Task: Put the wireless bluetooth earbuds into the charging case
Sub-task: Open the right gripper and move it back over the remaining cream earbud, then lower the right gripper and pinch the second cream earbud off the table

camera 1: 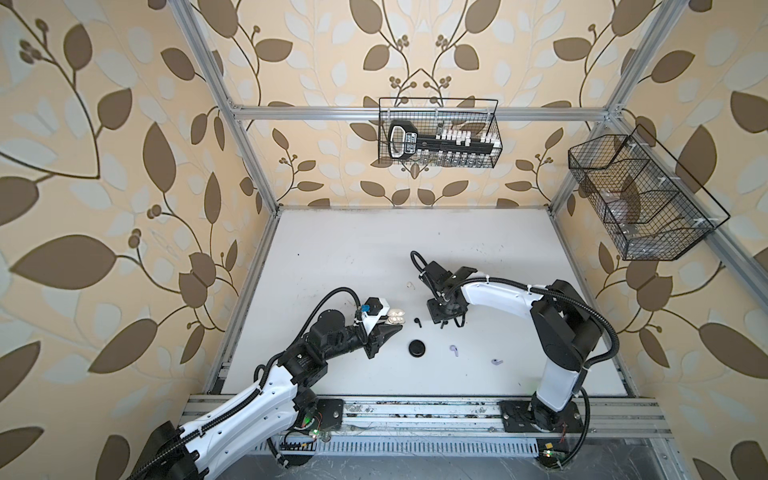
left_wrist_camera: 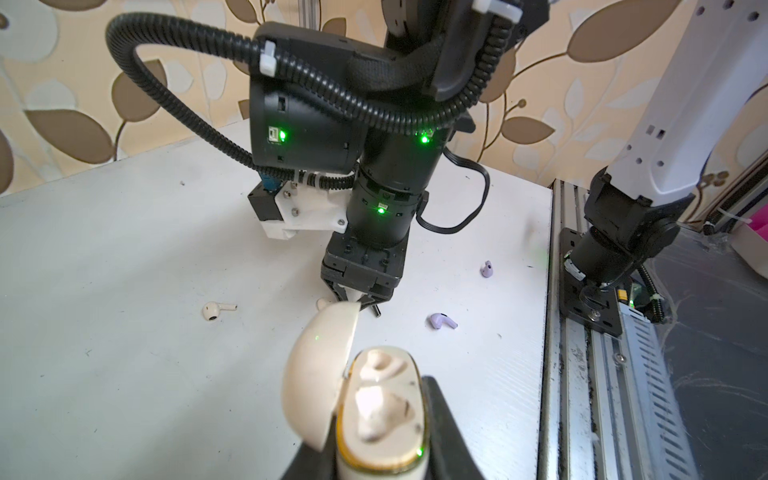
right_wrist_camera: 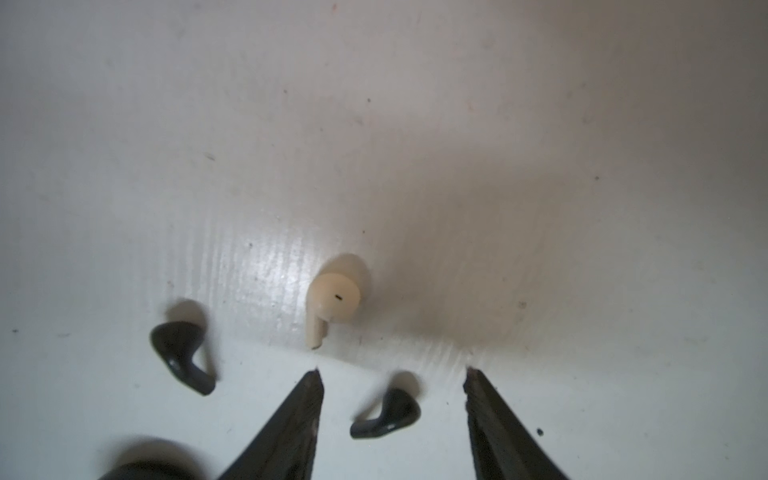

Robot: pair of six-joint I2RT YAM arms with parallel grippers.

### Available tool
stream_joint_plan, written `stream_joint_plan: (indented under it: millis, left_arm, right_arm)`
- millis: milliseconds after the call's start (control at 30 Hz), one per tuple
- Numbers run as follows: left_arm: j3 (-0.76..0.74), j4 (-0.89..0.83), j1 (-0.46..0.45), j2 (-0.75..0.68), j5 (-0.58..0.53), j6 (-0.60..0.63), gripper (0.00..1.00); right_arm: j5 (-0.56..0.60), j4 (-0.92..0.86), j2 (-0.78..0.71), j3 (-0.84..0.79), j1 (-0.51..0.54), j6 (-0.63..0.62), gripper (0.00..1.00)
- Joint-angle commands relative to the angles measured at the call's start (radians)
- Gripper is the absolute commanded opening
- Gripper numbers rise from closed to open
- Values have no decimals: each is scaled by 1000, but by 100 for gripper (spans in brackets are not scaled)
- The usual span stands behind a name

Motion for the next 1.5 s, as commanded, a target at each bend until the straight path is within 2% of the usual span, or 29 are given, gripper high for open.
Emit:
stream_joint_plan:
  millis: [0,400,500,767,933,1200,1467]
  left_arm:
    - [6,29,7,-10,25,27,0]
    - [-1,26,7,-19,23,35,0]
    - [-1,26,7,-18,22,35,0]
    - [0,23,7,-20,22,34,0]
    - [1,20,7,-28,22,33,0]
    - [0,19,7,-31,22,33,0]
    - [1,17,7,-36,25,33,0]
  right_arm:
    - [-18,-24,-13,50,2,-10,57]
    - [-40,-39,136,175,-2,-11,52]
    - [-27,-35,132,164,2,-9,50]
    - [-52,-22,153,134,11,-9,36]
    - [-58,-4,153,108,12,-7,35]
    - [-61,26,166,68,13,1,28]
    - [-47,41,185,51,14,11,28]
